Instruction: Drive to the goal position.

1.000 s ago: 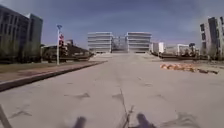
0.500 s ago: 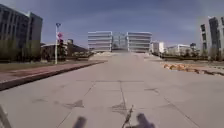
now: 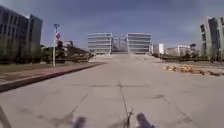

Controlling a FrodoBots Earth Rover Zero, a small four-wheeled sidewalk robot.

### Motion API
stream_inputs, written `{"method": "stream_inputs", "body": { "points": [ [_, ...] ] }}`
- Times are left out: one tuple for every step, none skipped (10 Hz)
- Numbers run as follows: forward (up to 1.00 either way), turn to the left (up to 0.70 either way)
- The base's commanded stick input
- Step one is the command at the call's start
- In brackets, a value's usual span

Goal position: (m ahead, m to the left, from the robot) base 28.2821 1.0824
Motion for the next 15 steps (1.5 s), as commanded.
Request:
{"method": "stream_inputs", "body": {
  "points": [
    [0.70, 0.00],
    [0.70, 0.00],
    [0.70, 0.00],
    [0.70, 0.00],
    [0.70, 0.00],
    [0.70, 0.00],
    [0.70, 0.00],
    [0.70, 0.00],
    [0.70, 0.00],
    [0.70, 0.00],
    [0.70, 0.00],
    [0.70, 0.00],
    [0.70, 0.00],
    [0.70, -0.17],
    [0.70, -0.35]
  ]
}}
